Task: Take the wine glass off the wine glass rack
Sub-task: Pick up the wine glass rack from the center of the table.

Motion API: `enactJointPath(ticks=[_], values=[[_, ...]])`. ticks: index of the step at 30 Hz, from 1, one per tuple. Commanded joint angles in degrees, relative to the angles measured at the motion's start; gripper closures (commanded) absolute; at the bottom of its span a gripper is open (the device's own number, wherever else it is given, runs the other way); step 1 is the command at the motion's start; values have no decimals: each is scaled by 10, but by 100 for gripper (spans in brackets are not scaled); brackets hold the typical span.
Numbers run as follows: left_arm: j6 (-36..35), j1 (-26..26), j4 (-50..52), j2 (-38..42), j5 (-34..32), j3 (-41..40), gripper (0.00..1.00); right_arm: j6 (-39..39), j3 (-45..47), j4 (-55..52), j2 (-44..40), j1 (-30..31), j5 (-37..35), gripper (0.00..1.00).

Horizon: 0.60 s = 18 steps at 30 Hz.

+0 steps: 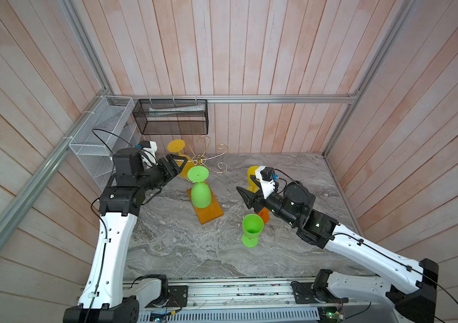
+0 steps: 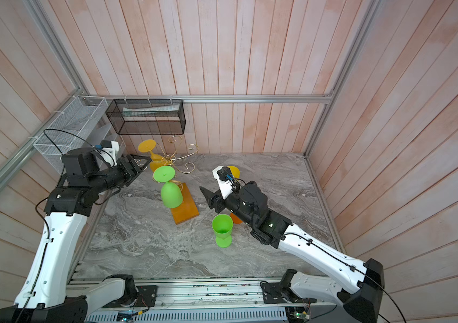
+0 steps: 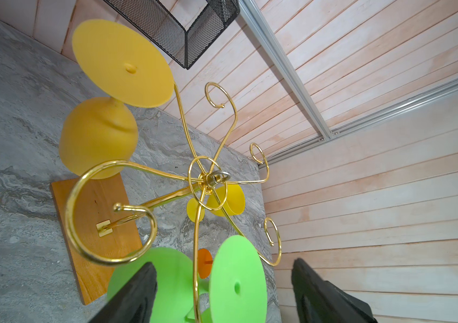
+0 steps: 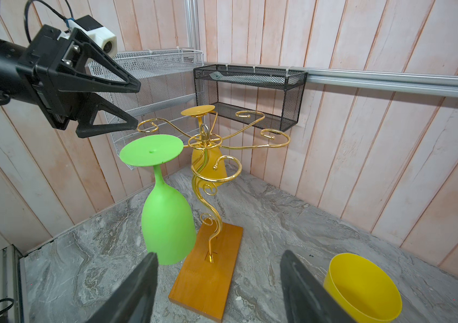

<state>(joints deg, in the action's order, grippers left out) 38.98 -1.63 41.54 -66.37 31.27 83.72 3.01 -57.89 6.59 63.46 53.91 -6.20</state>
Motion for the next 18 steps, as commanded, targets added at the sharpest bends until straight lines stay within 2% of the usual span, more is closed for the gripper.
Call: enactJointPath(ticks=[1, 7, 18], values=[[4, -13, -18, 8, 20, -10, 22, -5, -19, 16, 6, 8, -11, 32], [-4, -38, -12, -1, 20, -9, 23, -8, -21, 14, 6, 13, -20, 33], [-11, -54, -9, -13, 23, -6, 23, -11, -21, 12, 7, 17, -28, 33]])
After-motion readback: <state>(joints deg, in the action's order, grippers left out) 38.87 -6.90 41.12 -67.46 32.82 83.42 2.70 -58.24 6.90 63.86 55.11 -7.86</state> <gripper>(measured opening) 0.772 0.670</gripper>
